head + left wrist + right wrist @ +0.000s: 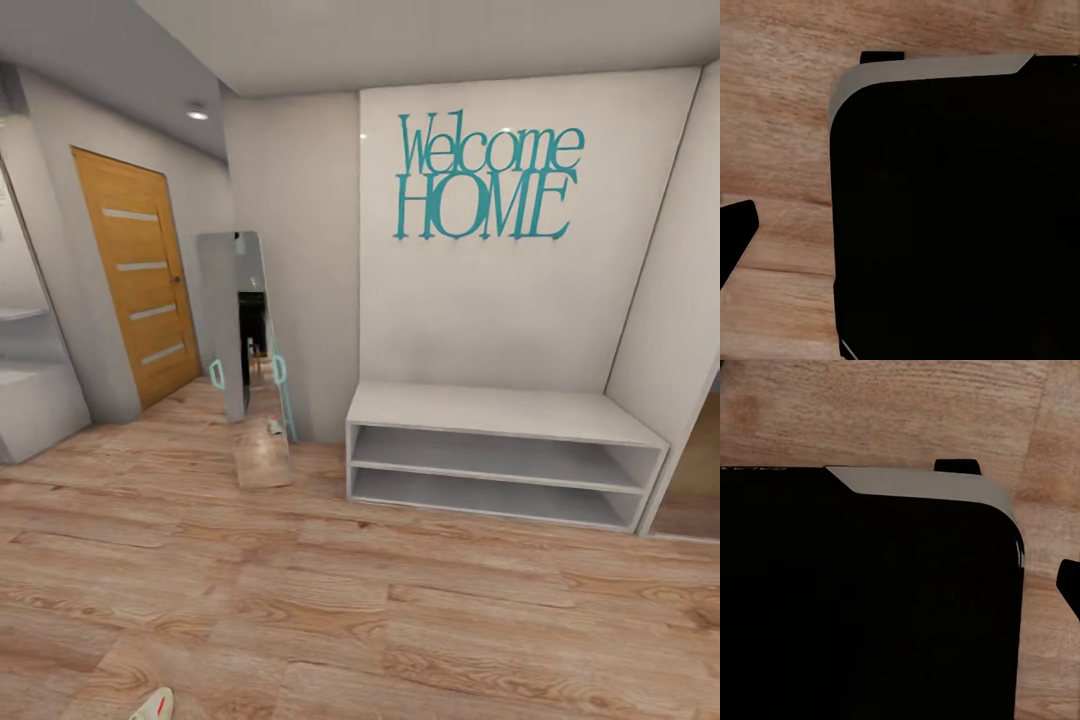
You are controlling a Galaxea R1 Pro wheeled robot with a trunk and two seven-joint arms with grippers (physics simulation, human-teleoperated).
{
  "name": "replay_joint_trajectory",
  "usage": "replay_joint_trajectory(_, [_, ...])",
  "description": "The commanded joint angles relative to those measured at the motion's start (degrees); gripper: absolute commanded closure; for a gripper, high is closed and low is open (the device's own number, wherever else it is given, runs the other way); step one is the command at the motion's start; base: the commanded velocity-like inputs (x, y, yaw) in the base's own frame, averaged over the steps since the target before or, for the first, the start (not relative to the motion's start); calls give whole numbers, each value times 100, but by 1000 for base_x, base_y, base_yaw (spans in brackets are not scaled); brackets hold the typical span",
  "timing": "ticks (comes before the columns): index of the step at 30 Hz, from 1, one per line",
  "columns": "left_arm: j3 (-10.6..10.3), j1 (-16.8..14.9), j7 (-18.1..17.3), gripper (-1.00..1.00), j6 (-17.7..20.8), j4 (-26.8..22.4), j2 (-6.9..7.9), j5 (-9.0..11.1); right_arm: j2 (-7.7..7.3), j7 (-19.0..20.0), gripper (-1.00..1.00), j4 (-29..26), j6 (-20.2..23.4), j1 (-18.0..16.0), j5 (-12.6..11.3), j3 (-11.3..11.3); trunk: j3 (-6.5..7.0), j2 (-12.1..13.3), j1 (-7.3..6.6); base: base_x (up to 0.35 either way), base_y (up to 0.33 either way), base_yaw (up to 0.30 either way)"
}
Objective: Pick up the two gym shoes and the two sandals from the corridor floor and place them onto the hallstand (shoe rack) in the corridor, making sure they are on the rack and not on the floor. Arrange them so the two gym shoes are next to each other and the two sandals are next to each other.
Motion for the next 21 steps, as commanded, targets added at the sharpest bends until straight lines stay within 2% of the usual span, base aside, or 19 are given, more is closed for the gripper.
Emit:
replay_joint_trajectory(1, [2, -2, 1, -100, 4, -3, 4, 1, 0, -3, -100, -4, 4, -1, 2, -4, -6, -3, 0, 0, 176, 0])
replay_joint_trajectory(14, [2, -2, 1, -100, 4, -3, 3, -1, 0, -3, -100, -4, -2, -1, 2, -4, -6, -3, 0, 3, 39, -4])
replay_joint_trajectory(21, [2, -3, 1, -100, 4, -3, 8, 4, 0, -1, -100, -4, -3, -2, 2, -4, -6, -3, 0, 103, 152, -172])
